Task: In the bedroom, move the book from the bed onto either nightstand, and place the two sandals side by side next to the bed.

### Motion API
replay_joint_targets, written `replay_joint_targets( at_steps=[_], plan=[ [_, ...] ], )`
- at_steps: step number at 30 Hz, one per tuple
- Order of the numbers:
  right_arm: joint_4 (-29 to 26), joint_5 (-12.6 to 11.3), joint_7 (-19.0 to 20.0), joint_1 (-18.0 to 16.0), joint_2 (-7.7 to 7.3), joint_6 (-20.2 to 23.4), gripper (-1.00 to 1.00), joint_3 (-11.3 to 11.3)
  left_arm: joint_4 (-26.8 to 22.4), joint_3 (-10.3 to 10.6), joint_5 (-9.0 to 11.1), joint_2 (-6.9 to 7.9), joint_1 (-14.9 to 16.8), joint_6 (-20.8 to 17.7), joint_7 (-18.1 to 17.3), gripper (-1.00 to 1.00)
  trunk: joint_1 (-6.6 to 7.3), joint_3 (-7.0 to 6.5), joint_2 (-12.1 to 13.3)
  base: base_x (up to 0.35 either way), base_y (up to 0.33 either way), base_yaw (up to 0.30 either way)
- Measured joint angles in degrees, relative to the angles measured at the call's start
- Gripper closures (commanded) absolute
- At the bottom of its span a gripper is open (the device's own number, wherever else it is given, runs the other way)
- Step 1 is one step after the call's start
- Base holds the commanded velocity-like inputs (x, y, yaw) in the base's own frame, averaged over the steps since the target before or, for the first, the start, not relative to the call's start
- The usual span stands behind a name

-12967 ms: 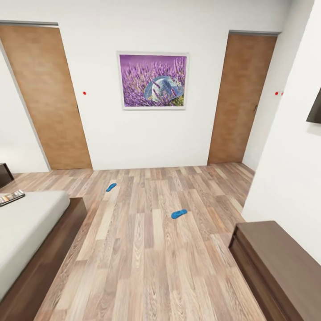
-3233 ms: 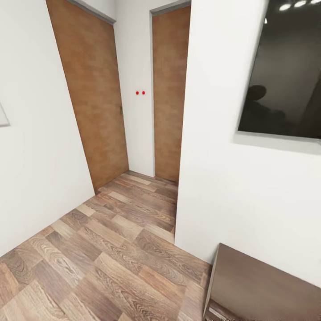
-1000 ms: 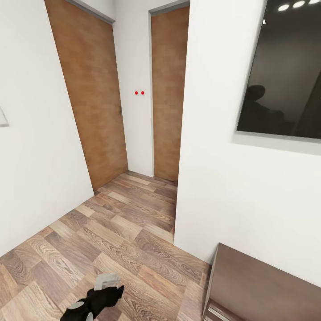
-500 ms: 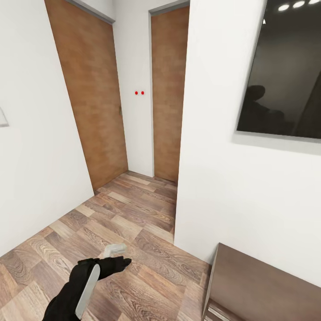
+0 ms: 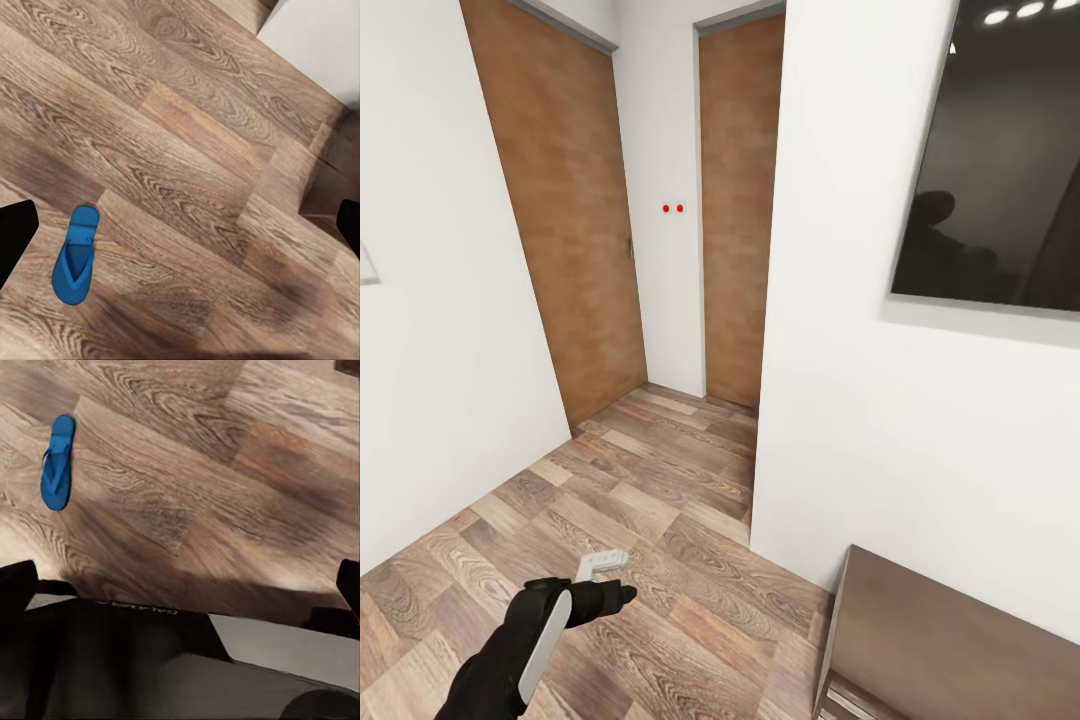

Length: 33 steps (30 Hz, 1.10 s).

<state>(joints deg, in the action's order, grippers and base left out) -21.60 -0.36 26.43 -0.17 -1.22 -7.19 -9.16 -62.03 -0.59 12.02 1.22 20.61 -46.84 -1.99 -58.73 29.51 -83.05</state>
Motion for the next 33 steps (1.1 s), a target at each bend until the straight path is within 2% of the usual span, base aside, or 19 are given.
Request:
replay_joint_targets(
  at_steps=[1, 2, 3, 4, 6, 7, 9, 10, 11, 12, 13, 15, 16, 17, 18, 19, 24, 27, 33],
  plan=[
    [-1.91, -0.08, 4.35, 0.00, -0.03, 0.84, -1.00, -0.12, 0.03, 0.01, 0.02, -0.03, 0.00, 0.00, 0.00, -1.00, 0.00, 0.00, 0.00, 0.000, 0.000, 0.000],
    [-2.99, -0.12, 6.43, 0.00, -0.05, 1.54, -1.00, -0.18, 0.05, 0.02, 0.02, -0.04, 0.01, 0.00, 0.00, -1.00, 0.00, 0.00, 0.00, 0.000, 0.000, 0.000],
    [-6.23, -0.76, 11.48, -0.01, -0.14, 4.75, -1.00, -0.49, 0.05, 0.03, 0.03, -0.06, 0.01, 0.00, 0.00, -1.00, 0.00, 0.00, 0.00, 0.000, 0.000, 0.000],
    [-8.75, -1.82, 14.07, -0.01, -0.17, 7.60, -1.00, -0.84, 0.05, 0.06, 0.04, -0.07, 0.01, 0.00, 0.00, -1.00, 0.00, 0.00, 0.00, 0.000, 0.000, 0.000],
    [-14.22, -5.86, 16.83, -0.01, -0.32, 13.30, -1.00, -1.72, 0.05, 0.08, 0.05, -0.08, 0.01, -0.01, -0.02, -1.00, 0.00, -0.01, 0.00, 0.000, 0.000, 0.000],
    [-18.26, -9.99, 17.81, -0.02, -0.83, 17.04, -1.00, -2.19, 0.06, 0.09, 0.05, -0.08, 0.01, -0.03, -0.04, -1.00, 0.00, -0.01, 0.00, 0.000, 0.000, 0.000],
    [-20.90, -12.48, 18.24, 0.00, -1.56, 18.93, -1.00, -2.38, 0.05, 0.07, 0.05, -0.08, 0.01, -0.06, -0.05, -1.00, 0.00, 0.00, 0.00, 0.000, 0.000, 0.000],
    [-22.75, -14.57, 18.66, 0.00, -2.94, 20.11, -1.00, -2.49, 0.04, 0.08, 0.06, -0.08, 0.01, -0.07, -0.06, -1.00, 0.00, 0.00, 0.00, 0.000, 0.000, 0.000],
    [-23.92, -16.30, 19.61, 0.00, -5.07, 20.88, -1.00, -2.50, 0.05, 0.09, 0.06, -0.11, 0.01, -0.08, -0.07, -1.00, 0.00, 0.00, 0.00, 0.000, 0.000, 0.000],
    [-24.29, -17.14, 20.44, 0.00, -6.45, 21.18, -1.00, -2.49, 0.07, 0.10, 0.06, -0.11, 0.01, -0.08, -0.07, -1.00, 0.00, 0.00, 0.00, 0.000, 0.000, 0.000],
    [-24.68, -18.71, 22.80, 0.00, -9.02, 21.56, -1.00, -2.48, 0.06, 0.10, 0.06, -0.10, 0.01, -0.08, -0.07, -1.00, 0.00, 0.00, 0.00, 0.000, 0.000, 0.000],
    [-23.52, -21.56, 30.00, 0.00, -14.09, 21.98, -1.00, -2.45, 0.04, 0.11, 0.09, -0.13, 0.01, -0.09, -0.08, -1.00, 0.00, 0.00, 0.00, 0.000, 0.000, 0.000],
    [-22.01, -22.50, 34.13, 0.01, -15.88, 22.06, -1.00, -2.46, 0.04, 0.11, 0.15, -0.14, 0.01, -0.10, -0.08, -1.00, 0.00, 0.00, 0.00, 0.000, 0.000, 0.000],
    [-21.07, -22.85, 36.15, 0.01, -16.58, 22.09, -1.00, -2.48, 0.05, 0.11, 0.16, -0.15, 0.01, -0.10, -0.08, -1.00, 0.00, 0.00, 0.00, 0.000, 0.000, 0.000],
    [-18.01, -23.48, 40.27, 0.02, -17.79, 22.08, -1.00, -2.54, 0.08, 0.15, 0.21, -0.20, 0.01, -0.10, -0.09, -1.00, 0.00, 0.00, 0.00, 0.000, 0.000, 0.000],
    [-15.76, -23.72, 41.88, 0.02, -18.27, 22.03, -1.00, -2.55, 0.09, 0.18, 0.26, -0.23, 0.01, -0.10, -0.12, -1.00, 0.00, 0.00, 0.00, 0.000, 0.000, 0.000],
    [-9.92, -24.09, 44.09, 0.01, -18.97, 21.56, -1.00, -2.57, 0.38, 0.34, 0.40, -0.54, -0.02, -0.05, -0.13, -1.00, 0.00, 0.00, 0.00, 0.000, 0.000, 0.000],
    [-9.16, -24.13, 44.31, 0.01, -19.05, 21.48, -1.00, -2.58, 0.52, 0.37, 0.37, -1.69, -0.12, 0.03, -0.10, -1.00, 0.00, 0.00, 0.00, 0.000, 0.000, 0.000],
    [-8.83, -24.15, 44.34, 0.01, -19.08, 21.37, -1.00, -2.58, 0.64, 0.30, 0.27, -2.36, -0.23, 0.07, -0.14, -1.00, -0.21, 0.17, -0.38, 0.000, 0.000, 0.000]
  ],
)
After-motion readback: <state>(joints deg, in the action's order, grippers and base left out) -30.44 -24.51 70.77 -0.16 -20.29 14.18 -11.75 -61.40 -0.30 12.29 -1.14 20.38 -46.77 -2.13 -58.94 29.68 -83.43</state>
